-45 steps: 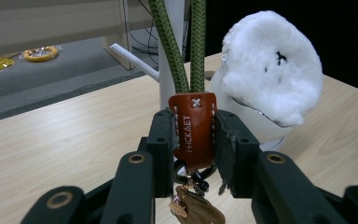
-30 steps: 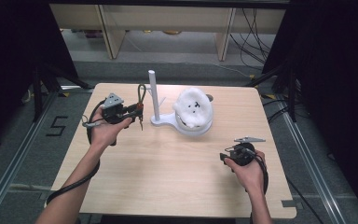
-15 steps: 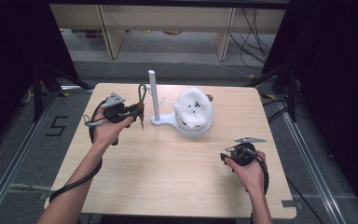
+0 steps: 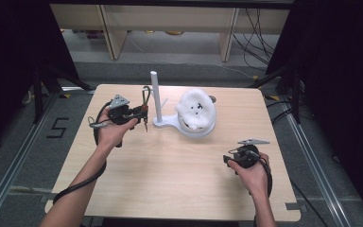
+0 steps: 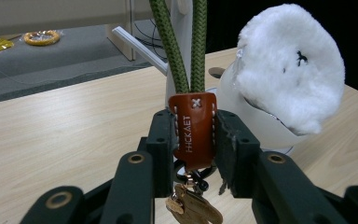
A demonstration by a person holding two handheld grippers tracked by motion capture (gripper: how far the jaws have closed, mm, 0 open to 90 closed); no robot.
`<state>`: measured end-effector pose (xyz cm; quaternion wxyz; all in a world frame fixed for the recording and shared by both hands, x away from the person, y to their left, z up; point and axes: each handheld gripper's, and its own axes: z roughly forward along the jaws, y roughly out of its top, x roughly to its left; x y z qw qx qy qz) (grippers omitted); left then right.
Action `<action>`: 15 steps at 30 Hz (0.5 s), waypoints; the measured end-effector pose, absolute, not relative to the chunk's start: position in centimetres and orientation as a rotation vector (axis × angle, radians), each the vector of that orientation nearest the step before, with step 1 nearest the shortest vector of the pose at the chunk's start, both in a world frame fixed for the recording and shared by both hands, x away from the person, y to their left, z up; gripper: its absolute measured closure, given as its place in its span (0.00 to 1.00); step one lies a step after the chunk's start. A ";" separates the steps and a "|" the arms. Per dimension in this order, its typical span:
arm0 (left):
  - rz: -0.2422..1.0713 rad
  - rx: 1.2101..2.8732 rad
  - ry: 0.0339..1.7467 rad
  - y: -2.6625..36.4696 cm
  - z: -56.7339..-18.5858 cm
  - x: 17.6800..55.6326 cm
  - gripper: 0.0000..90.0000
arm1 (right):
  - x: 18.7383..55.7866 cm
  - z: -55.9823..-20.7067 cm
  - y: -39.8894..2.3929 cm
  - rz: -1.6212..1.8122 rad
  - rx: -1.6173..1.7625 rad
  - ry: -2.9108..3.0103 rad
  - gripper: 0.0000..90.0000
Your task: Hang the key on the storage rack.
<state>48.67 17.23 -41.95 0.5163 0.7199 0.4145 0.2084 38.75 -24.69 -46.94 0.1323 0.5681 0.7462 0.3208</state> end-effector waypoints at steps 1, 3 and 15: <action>0.500 1.729 0.994 17.2 -42.0 48.7 0.75 | 38.7 -46.9 -24.7 0.931 1.649 2.165 0.57; 0.500 1.730 0.999 17.0 -42.1 48.8 0.75 | 38.7 -46.9 -24.7 0.931 1.648 2.166 0.57; 0.510 1.741 0.997 16.4 -42.5 49.2 0.75 | 38.8 -47.1 -24.7 0.952 1.639 2.173 0.57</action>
